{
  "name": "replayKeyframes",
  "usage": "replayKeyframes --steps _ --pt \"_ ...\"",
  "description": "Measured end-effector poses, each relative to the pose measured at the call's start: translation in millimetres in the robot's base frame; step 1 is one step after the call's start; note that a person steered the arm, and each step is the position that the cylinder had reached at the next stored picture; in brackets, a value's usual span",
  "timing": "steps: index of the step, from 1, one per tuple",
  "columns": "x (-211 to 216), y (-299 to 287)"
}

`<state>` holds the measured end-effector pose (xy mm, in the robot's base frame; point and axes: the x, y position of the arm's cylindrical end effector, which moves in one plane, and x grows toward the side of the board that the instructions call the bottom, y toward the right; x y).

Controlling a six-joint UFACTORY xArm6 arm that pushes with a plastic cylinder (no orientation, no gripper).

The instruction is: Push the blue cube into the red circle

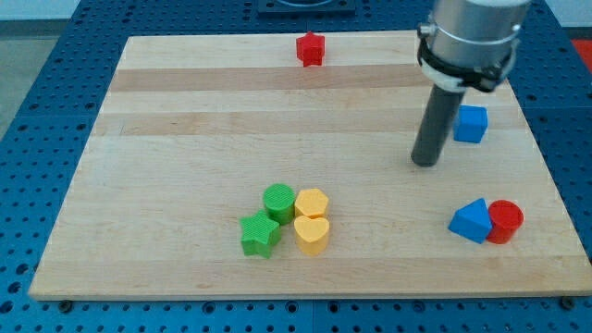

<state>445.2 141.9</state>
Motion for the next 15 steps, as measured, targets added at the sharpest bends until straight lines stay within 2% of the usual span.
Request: replayKeyframes --steps 2,3,4,7,15 --pt "-56 3" --pt "-68 31" --pt "-71 66" --pt "-72 88" --pt "15 98"
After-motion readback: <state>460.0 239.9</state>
